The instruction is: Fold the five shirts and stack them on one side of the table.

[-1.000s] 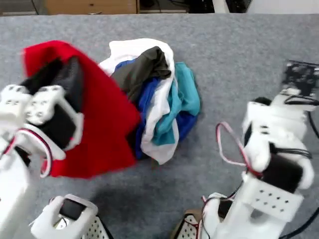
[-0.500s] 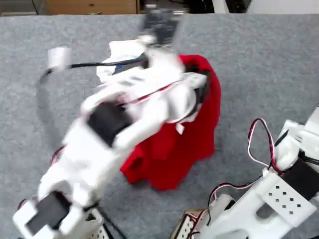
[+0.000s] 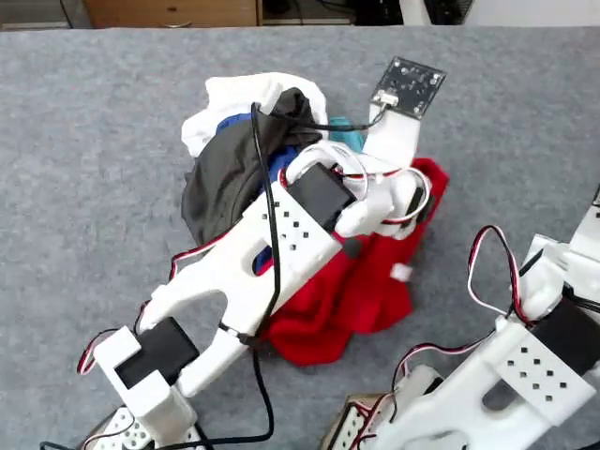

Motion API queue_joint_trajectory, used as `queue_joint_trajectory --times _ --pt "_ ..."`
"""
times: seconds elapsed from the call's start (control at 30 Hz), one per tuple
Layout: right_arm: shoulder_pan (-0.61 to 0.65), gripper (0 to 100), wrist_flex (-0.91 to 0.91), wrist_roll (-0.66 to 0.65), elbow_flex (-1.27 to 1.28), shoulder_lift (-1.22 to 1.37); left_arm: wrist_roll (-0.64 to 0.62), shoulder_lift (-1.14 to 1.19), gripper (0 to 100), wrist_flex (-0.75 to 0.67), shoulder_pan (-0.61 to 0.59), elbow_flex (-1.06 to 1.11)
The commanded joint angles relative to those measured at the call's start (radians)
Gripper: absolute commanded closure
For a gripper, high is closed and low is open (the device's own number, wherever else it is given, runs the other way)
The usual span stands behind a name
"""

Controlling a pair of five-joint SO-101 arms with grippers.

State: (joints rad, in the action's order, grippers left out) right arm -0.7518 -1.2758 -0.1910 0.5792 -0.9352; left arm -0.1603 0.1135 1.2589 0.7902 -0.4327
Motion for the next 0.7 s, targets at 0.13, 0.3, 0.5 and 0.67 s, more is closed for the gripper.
queue_joint_trajectory --times 0.13,0.3,0.5,0.67 --pt "-0.008 84.6 -0.009 -0.009 0.001 -0.001 -0.002 -0.013 78 0.132 -0.005 -0.025" --pt "-0.007 84.6 -0.035 -0.011 -0.002 -0.001 -0.002 -0.013 78 0.245 -0.078 -0.163" --pt "0.084 84.6 -0.103 -0.011 -0.001 -0.001 -0.002 -0.004 78 0.345 -0.281 -0.279" --pt "0.171 84.6 -0.103 -0.011 -0.001 -0.001 -0.002 -0.002 78 0.377 -0.474 -0.259"
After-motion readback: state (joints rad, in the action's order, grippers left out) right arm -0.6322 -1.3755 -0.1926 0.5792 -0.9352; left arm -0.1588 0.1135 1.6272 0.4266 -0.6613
